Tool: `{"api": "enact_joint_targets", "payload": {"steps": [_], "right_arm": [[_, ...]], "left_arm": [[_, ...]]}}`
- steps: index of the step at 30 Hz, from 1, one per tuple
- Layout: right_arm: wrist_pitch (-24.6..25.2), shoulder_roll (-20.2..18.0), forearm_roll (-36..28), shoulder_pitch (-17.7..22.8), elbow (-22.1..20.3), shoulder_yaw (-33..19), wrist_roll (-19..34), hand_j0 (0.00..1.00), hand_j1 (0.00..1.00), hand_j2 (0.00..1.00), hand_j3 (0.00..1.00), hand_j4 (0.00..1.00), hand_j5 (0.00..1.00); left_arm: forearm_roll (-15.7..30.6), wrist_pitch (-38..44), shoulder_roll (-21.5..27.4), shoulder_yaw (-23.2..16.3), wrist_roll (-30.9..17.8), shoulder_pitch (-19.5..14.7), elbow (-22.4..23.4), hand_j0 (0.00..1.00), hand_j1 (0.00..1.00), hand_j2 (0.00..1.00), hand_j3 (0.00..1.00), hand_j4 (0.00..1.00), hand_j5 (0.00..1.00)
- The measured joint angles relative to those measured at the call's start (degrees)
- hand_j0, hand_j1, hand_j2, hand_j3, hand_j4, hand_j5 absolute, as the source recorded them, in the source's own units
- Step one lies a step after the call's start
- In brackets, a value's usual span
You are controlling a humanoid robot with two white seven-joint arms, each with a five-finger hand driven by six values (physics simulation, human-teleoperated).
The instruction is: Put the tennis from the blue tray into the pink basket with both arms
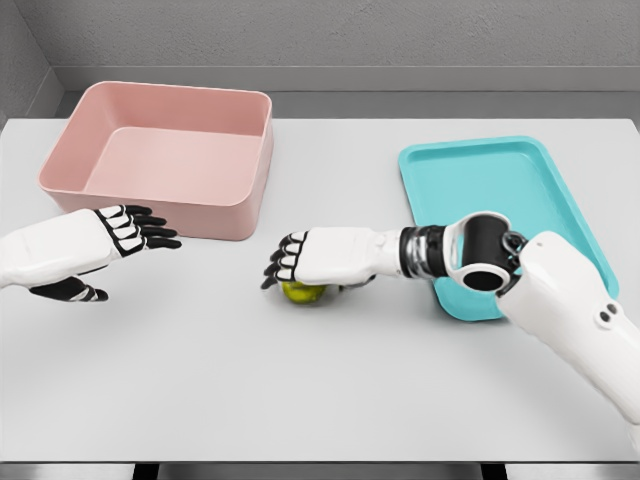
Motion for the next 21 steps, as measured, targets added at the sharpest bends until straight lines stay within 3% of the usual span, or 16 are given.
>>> {"api": "enact_joint_targets", "payload": {"steps": [7, 10, 12, 16, 21], "right_arm": [[0.0, -4.6, -1.5, 1.1, -6.5, -8.1, -0.2, 1.00, 1.00, 1.00, 1.00, 1.00, 1.00], [0.0, -8.3, -7.6, 4.2, -8.4, -15.3, -0.3, 1.00, 1.00, 1.00, 1.00, 1.00, 1.00], [-0.1, -11.0, -13.6, 9.7, -9.8, -21.1, -0.3, 1.00, 1.00, 1.00, 1.00, 1.00, 1.00], [0.0, -13.6, -22.2, 15.8, -11.2, -31.0, -0.3, 1.00, 1.00, 1.00, 1.00, 1.00, 1.00], [0.0, -14.1, -27.6, 22.1, -12.4, -39.1, -0.3, 1.00, 1.00, 1.00, 1.00, 1.00, 1.00]], "left_arm": [[-0.4, 0.0, -0.1, 0.0, 0.0, -0.1, 0.0, 1.00, 1.00, 1.00, 1.00, 1.00, 1.00], [-2.1, 0.0, -1.2, 0.0, 0.0, -0.3, 0.0, 1.00, 1.00, 1.00, 1.00, 1.00, 1.00], [-4.2, 0.0, -2.9, 0.0, 0.0, -0.5, -0.2, 1.00, 1.00, 1.00, 1.00, 1.00, 1.00], [-9.2, 0.0, -7.1, -0.1, 0.0, -1.0, -0.6, 1.00, 1.00, 1.00, 1.00, 1.00, 1.00], [-14.2, 0.0, -11.6, -6.3, 0.0, -9.2, -0.6, 1.00, 1.00, 1.00, 1.00, 1.00, 1.00]]}}
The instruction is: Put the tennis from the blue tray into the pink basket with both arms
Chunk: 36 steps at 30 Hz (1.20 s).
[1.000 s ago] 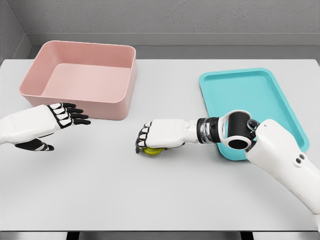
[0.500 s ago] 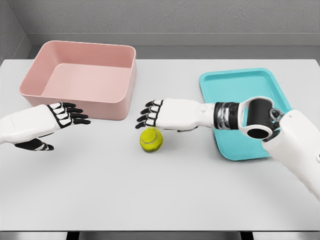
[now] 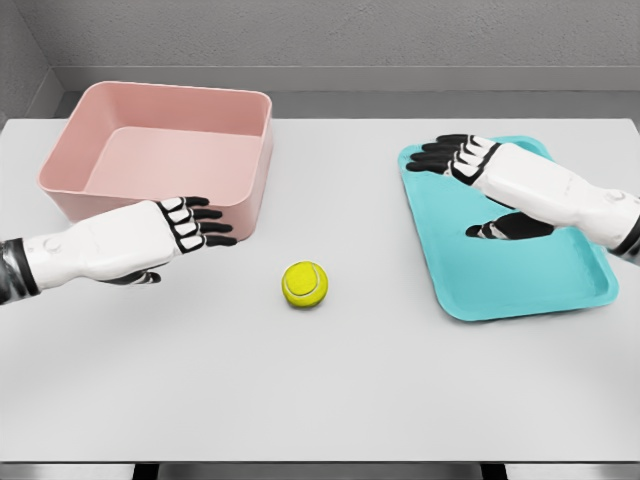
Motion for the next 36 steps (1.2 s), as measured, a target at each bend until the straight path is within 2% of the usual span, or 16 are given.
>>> {"api": "enact_joint_targets", "payload": {"steps": [3, 6, 10, 15, 22, 28, 36], "right_arm": [[0.0, 0.0, -0.9, 4.4, -0.1, -2.4, -0.1, 1.00, 1.00, 1.00, 1.00, 1.00, 1.00], [0.0, 0.0, -1.3, 7.4, 0.0, -5.5, -0.1, 1.00, 1.00, 1.00, 1.00, 1.00, 1.00], [0.0, 0.0, -1.4, 9.8, 1.0, -7.8, -0.1, 1.00, 1.00, 1.00, 1.00, 1.00, 1.00], [0.0, 0.0, -1.5, 10.3, 1.7, -9.3, -0.1, 1.00, 1.00, 1.00, 1.00, 1.00, 1.00], [0.0, -0.1, -1.4, 10.4, 2.1, -9.6, 0.0, 1.00, 1.00, 1.00, 1.00, 1.00, 1.00], [0.0, -0.1, -1.4, 10.4, 2.7, -9.7, 0.0, 1.00, 1.00, 1.00, 1.00, 1.00, 1.00], [0.0, -0.1, -1.4, 10.4, 2.9, -9.7, 0.0, 1.00, 1.00, 1.00, 1.00, 1.00, 1.00]], "left_arm": [[-1.3, 0.0, -2.0, -5.6, 0.0, -6.2, 0.3, 1.00, 1.00, 1.00, 1.00, 1.00, 1.00], [-2.0, 0.0, -4.2, -11.6, 0.0, -10.7, 0.6, 1.00, 1.00, 1.00, 1.00, 1.00, 1.00], [-2.2, 0.0, -6.8, -18.7, -1.0, -16.3, 1.4, 1.00, 1.00, 1.00, 1.00, 1.00, 1.00], [-2.1, 0.0, -10.5, -24.5, -1.5, -22.4, 5.0, 1.00, 1.00, 1.00, 1.00, 1.00, 1.00], [-0.1, 0.0, -15.2, -31.0, -1.6, -25.4, 9.2, 1.00, 1.00, 1.00, 1.00, 1.00, 1.00], [2.9, 0.0, -16.0, -33.2, -1.7, -26.5, 10.7, 1.00, 1.00, 1.00, 1.00, 1.00, 1.00], [3.6, 0.0, -16.1, -34.0, -1.7, -26.9, 13.0, 1.00, 1.00, 1.00, 1.00, 1.00, 1.00]]}}
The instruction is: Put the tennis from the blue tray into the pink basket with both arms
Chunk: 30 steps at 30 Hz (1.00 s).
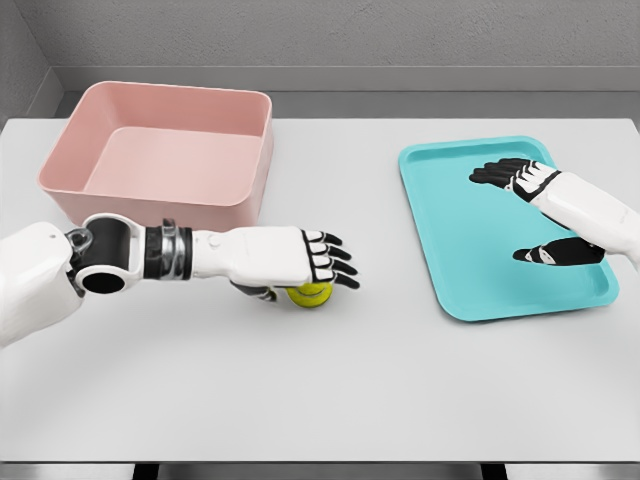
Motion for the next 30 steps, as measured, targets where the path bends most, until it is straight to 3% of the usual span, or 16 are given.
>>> {"api": "enact_joint_targets", "payload": {"steps": [25, 27, 30], "right_arm": [[0.0, -0.2, -0.1, 0.5, 0.2, 0.0, -0.1, 1.00, 1.00, 1.00, 1.00, 1.00, 1.00], [0.0, -0.2, -0.1, 0.5, 0.2, 0.0, -0.1, 1.00, 1.00, 1.00, 1.00, 1.00, 1.00], [0.0, -0.2, -0.1, 0.6, 0.3, 0.0, -0.1, 1.00, 1.00, 1.00, 1.00, 1.00, 1.00]], "left_arm": [[-0.1, 0.0, -2.7, -1.3, -0.3, -0.8, 5.3, 1.00, 1.00, 1.00, 1.00, 1.00, 1.00], [-0.1, 0.0, -3.1, -1.7, -0.3, -0.8, 5.7, 0.86, 0.86, 0.86, 0.86, 0.86, 0.86], [-0.1, 0.0, -3.3, -2.1, -0.9, -0.8, 5.9, 0.80, 0.80, 0.80, 0.80, 0.80, 0.80]]}}
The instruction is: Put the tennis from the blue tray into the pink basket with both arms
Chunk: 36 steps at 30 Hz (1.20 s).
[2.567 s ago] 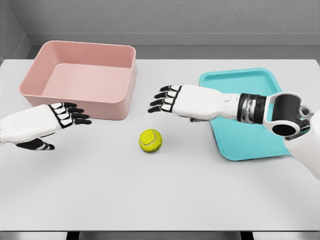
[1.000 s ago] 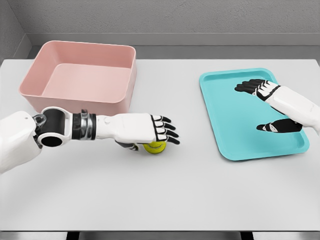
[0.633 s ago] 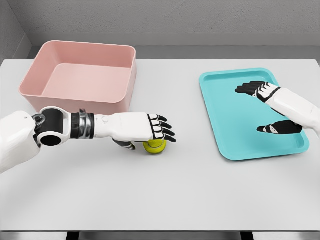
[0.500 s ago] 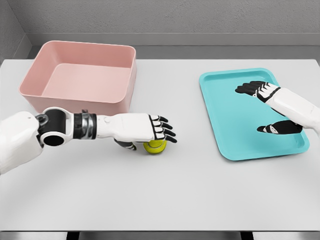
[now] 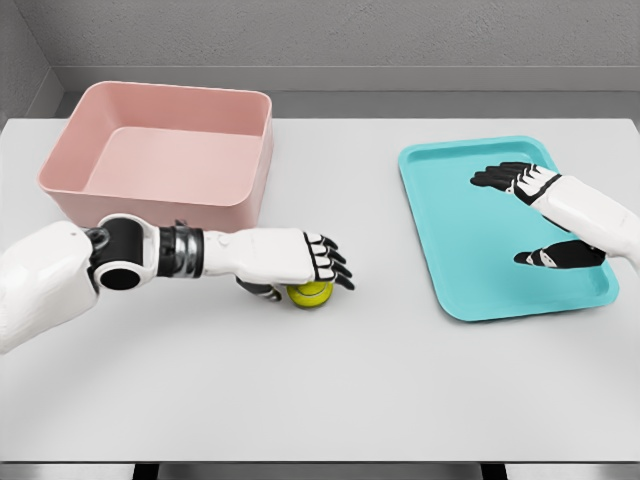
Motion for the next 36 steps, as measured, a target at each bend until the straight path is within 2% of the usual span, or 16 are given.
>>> {"api": "enact_joint_targets", "payload": {"steps": [2, 7, 19, 36], "right_arm": [[0.0, 0.0, 0.0, -0.1, 0.0, 0.0, 0.0, 1.00, 1.00, 1.00, 1.00, 1.00, 1.00], [0.0, 0.0, 0.0, 0.0, 0.0, 0.0, 0.0, 1.00, 1.00, 1.00, 1.00, 1.00, 1.00], [0.0, 0.0, 0.0, 0.0, -0.1, 0.0, 0.0, 1.00, 1.00, 1.00, 1.00, 1.00, 1.00], [0.0, 0.0, 0.0, 0.0, 0.2, -0.1, 0.0, 1.00, 1.00, 1.00, 1.00, 1.00, 1.00]], "left_arm": [[0.0, 0.0, -0.1, -0.3, -0.3, 0.0, 0.1, 0.79, 0.79, 0.79, 0.79, 0.79, 0.79], [0.1, 0.0, -0.4, -0.5, -1.1, 0.0, 0.1, 0.68, 0.68, 0.68, 0.68, 0.68, 0.68], [0.4, 0.0, -0.4, -0.5, -1.5, -0.4, 0.0, 0.67, 0.67, 0.67, 0.67, 0.67, 0.67], [3.2, 0.0, 1.3, -0.4, -1.5, -5.7, -2.3, 0.68, 0.68, 0.68, 0.68, 0.68, 0.68]]}}
